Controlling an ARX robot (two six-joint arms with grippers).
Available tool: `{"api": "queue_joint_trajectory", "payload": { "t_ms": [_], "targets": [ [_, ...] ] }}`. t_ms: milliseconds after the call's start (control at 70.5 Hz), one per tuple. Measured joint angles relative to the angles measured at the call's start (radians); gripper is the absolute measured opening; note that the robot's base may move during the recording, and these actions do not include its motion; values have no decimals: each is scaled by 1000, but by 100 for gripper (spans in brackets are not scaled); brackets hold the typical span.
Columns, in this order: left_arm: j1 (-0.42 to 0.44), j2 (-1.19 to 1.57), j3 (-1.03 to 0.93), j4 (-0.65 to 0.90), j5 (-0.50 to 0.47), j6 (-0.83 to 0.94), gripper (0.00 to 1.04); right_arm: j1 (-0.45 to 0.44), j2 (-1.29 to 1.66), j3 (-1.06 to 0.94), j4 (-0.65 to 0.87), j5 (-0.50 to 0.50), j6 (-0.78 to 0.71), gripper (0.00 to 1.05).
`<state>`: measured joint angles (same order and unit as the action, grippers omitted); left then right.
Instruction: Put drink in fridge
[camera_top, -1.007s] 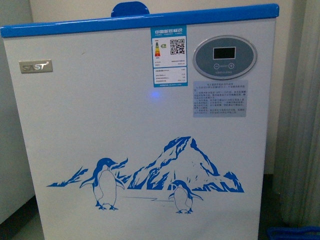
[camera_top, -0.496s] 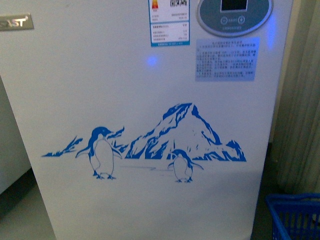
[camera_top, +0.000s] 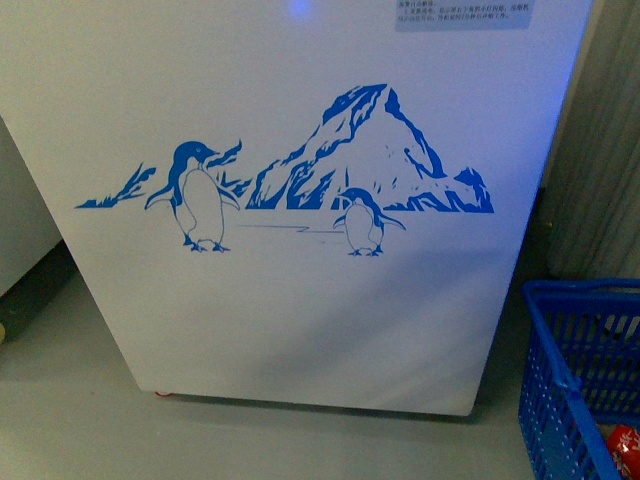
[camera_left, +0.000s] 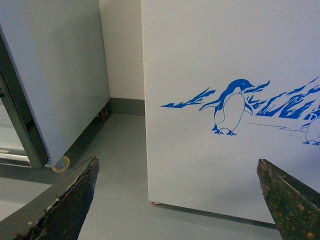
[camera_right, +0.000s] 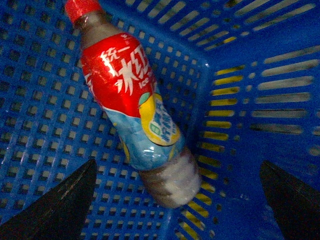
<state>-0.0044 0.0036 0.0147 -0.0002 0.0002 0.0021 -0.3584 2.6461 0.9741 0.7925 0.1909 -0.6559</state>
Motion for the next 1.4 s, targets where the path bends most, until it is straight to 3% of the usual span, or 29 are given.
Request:
{"api": "queue_joint_trajectory", "payload": {
  "t_ms": [411, 907, 1177, 1404],
  "targets": [
    [0, 0, 0, 0, 0, 0, 97, -49, 268, 351, -168, 0, 58, 97],
    [0, 0, 0, 0, 0, 0, 97, -84, 369, 542, -388, -78, 183, 97],
    [0, 0, 0, 0, 0, 0, 97, -83, 359, 489, -425, -196, 250, 63],
    [0, 0, 0, 0, 0, 0, 97, -42, 294, 331, -349, -266, 317, 45]
  ]
}}
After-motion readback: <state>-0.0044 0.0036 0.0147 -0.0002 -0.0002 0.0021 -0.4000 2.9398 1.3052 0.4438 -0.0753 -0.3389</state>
